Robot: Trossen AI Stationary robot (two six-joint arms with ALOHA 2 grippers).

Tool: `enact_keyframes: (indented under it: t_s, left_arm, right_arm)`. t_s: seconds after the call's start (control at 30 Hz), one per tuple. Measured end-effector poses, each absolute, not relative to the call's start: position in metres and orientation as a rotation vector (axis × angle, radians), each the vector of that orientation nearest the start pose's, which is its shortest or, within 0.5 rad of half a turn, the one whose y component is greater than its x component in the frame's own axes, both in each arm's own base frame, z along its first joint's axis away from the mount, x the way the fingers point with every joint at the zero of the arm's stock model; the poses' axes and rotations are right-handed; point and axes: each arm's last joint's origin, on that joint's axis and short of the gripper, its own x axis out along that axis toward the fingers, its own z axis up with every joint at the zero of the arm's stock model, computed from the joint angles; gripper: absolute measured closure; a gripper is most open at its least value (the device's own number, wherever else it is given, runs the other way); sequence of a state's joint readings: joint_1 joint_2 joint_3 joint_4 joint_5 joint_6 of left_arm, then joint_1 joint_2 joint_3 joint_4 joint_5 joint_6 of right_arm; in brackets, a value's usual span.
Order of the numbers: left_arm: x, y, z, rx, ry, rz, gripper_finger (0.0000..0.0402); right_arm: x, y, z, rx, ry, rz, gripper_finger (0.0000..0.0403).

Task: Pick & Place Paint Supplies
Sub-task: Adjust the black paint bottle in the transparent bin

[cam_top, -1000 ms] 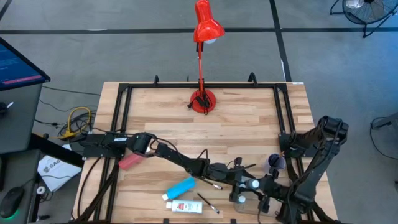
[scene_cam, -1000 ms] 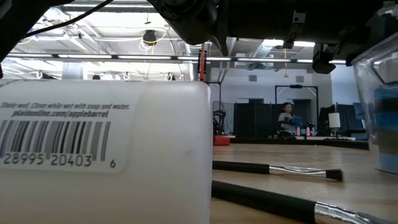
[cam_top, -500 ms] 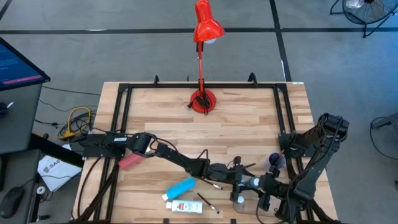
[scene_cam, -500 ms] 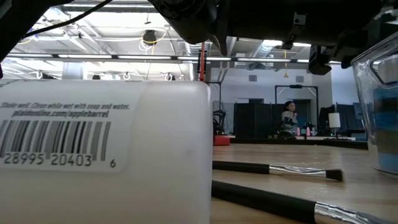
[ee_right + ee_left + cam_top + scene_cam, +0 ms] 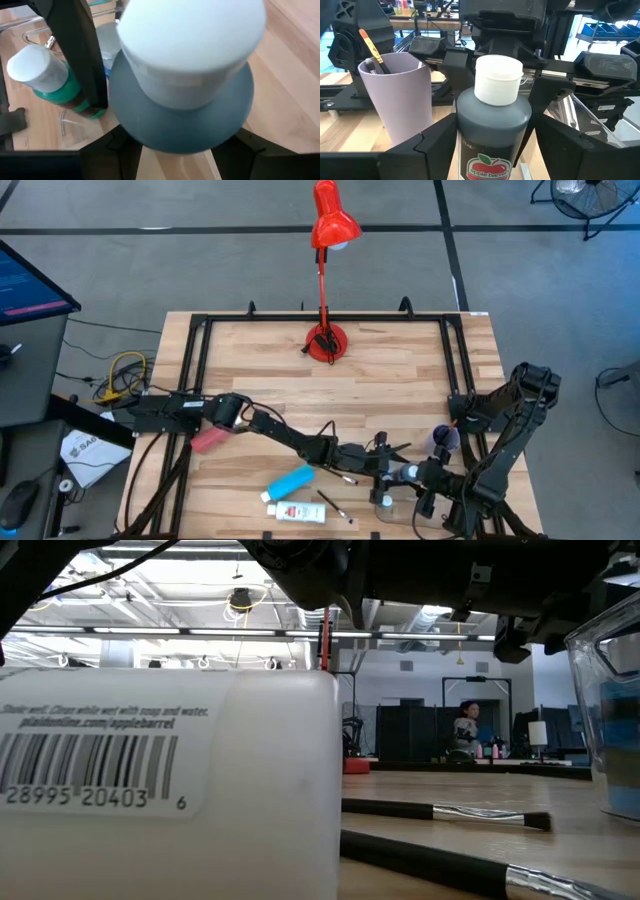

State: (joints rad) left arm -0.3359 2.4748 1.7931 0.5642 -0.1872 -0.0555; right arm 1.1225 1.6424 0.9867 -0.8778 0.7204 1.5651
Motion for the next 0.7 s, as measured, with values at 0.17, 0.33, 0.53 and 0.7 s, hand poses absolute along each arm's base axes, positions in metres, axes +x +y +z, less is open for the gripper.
enact_keyframes:
  t_s: [0.17,0.33,0.53,0.7]
  left_arm:
    - [0.522,-0.177,0.148,-0.025,0.115,-0.138,0.0159]
    - [0.519,-0.181,0.152,0.014,0.115,-0.12,0.015]
    - [0.511,-0.197,0.17,0.078,0.08,-0.088,0.0136]
    - [0.507,-0.204,0.174,0.111,0.079,-0.068,0.0136]
  right_arm:
    - [0.136,0.236,0.176,0.216,0.823,-0.412,0.0201]
    - [0.137,0.236,0.176,0.211,0.82,-0.41,0.0165]
    - [0.138,0.235,0.175,0.207,0.821,-0.419,0.0123]
    - [0.138,0.234,0.175,0.204,0.815,-0.424,0.0099]
